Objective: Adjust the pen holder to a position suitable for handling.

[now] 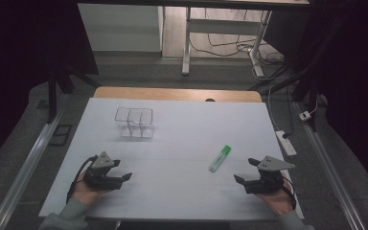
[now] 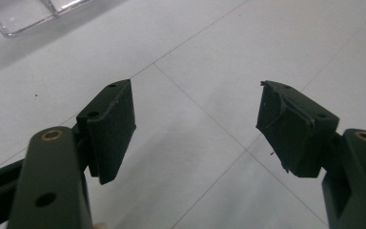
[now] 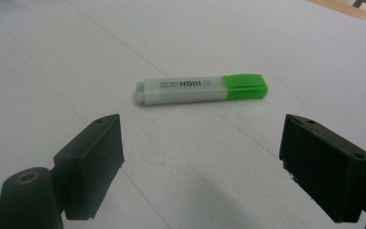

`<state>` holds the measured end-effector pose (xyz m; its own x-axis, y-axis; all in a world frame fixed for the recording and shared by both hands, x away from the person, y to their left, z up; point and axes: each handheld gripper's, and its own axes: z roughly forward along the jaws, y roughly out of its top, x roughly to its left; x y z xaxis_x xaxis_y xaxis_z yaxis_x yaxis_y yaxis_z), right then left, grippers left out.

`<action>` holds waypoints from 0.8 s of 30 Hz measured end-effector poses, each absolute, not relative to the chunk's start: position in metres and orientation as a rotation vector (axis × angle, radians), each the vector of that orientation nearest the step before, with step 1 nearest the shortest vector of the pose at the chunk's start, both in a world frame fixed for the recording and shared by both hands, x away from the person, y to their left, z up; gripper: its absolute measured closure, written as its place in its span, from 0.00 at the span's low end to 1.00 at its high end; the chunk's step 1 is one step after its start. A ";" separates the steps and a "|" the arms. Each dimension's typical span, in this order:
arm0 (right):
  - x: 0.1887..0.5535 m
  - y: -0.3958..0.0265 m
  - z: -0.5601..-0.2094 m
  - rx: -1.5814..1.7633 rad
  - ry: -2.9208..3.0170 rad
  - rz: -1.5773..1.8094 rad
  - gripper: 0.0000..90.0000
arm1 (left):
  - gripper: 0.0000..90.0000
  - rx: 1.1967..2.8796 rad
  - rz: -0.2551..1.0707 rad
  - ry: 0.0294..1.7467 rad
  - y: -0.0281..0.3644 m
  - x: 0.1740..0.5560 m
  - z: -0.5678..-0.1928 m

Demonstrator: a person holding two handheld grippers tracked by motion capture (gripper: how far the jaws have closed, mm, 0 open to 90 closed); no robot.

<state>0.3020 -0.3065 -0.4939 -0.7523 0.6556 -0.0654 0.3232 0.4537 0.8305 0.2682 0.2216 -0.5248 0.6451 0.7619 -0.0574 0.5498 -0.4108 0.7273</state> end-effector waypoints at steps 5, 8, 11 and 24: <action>0.302 -0.306 -0.495 0.806 2.350 1.200 0.17 | 0.32 2.121 0.372 1.019 0.222 0.268 -0.524; 0.302 -0.306 -0.495 0.798 2.355 1.201 0.17 | 0.32 2.122 0.374 1.017 0.222 0.267 -0.524; 0.302 -0.306 -0.495 0.786 2.359 1.194 0.17 | 0.32 2.122 0.372 1.018 0.222 0.268 -0.524; 0.303 -0.301 -0.494 0.736 2.403 1.145 0.17 | 0.32 2.132 0.373 1.009 0.222 0.267 -0.524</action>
<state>0.3026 -0.3014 -0.4945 -0.7918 0.6009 -0.1096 0.2936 0.5318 0.7944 0.2671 0.2222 -0.5240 0.6491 0.7592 -0.0481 0.5454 -0.4204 0.7251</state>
